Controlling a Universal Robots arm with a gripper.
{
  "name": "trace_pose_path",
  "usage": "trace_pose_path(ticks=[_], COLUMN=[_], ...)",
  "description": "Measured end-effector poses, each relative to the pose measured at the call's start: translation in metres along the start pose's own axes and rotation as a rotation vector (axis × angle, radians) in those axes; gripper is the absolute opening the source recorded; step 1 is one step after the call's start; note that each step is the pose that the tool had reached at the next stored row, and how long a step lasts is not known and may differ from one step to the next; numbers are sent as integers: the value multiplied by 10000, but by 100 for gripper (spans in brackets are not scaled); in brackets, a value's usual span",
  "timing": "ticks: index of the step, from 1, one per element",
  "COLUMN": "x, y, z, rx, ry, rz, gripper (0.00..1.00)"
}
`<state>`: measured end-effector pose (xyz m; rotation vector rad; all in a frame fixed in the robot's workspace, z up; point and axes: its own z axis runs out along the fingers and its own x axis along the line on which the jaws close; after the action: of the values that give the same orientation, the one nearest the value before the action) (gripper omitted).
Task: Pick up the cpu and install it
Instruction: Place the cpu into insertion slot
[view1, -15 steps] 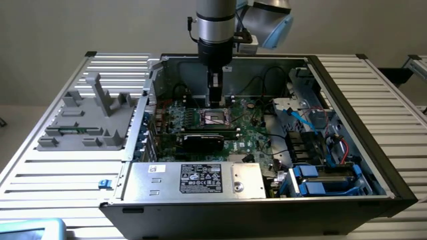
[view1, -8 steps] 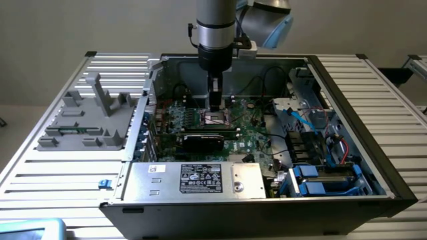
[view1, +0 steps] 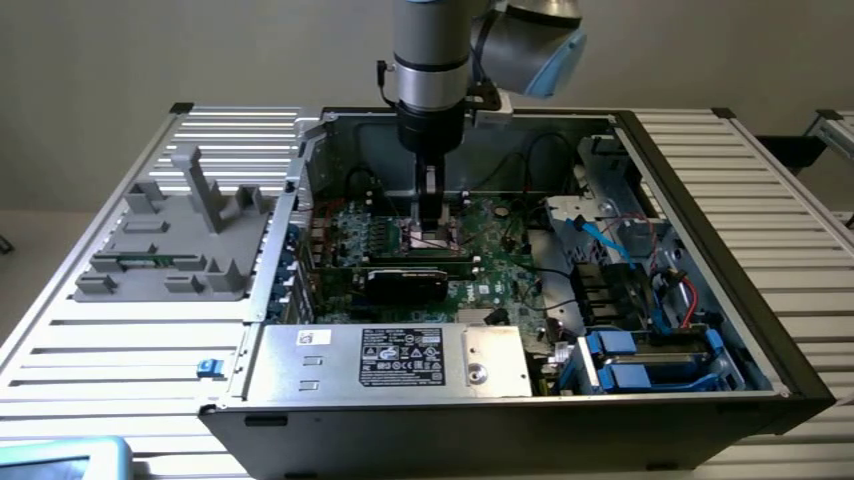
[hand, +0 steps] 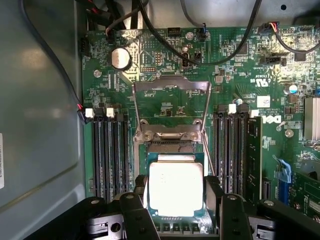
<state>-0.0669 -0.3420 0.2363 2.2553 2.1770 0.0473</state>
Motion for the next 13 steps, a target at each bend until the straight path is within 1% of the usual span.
trace_pose_path(ticks=[3,5,9,12,13], x=[-1,-1,-2,-2,-2], y=[-1,-2,-3,-4,-4], z=[43,72,119,145,156], rx=[0,1,4,6,7], ry=[8,27,110,192,207], rz=[0,0,3,5,6], gripper=[55,55,55,55,55])
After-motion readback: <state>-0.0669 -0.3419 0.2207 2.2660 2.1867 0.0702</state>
